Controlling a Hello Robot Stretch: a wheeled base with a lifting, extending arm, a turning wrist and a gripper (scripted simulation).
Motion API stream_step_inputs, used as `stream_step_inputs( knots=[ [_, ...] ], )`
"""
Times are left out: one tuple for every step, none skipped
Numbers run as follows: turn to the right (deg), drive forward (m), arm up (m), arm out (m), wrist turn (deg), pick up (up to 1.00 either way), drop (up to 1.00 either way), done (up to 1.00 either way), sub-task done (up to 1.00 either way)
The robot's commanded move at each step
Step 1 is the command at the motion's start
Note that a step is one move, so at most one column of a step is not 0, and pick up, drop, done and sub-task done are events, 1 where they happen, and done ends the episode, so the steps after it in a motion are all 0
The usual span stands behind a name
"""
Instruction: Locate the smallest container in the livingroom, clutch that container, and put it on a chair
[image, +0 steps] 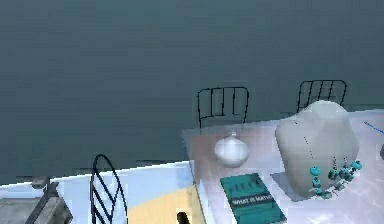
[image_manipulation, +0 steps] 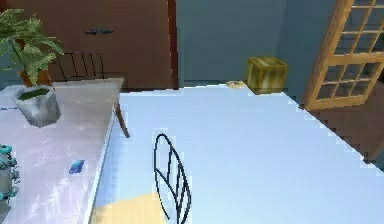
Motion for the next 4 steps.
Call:
stream_step_inputs(
  knots=[
    [-45.0,0.0,0.0,0.0,0.0,0.0,0.0,0.0,0.0],
    [-27.0,0.0,0.0,0.0,0.0,0.0,0.0,0.0,0.0],
    [0.0,0.0,0.5,0.0,0.0,0.0,0.0,0.0,0.0],
    [0.0,0.0,0.32,0.0,0.0,0.0,0.0,0.0,0.0]
  ],
)
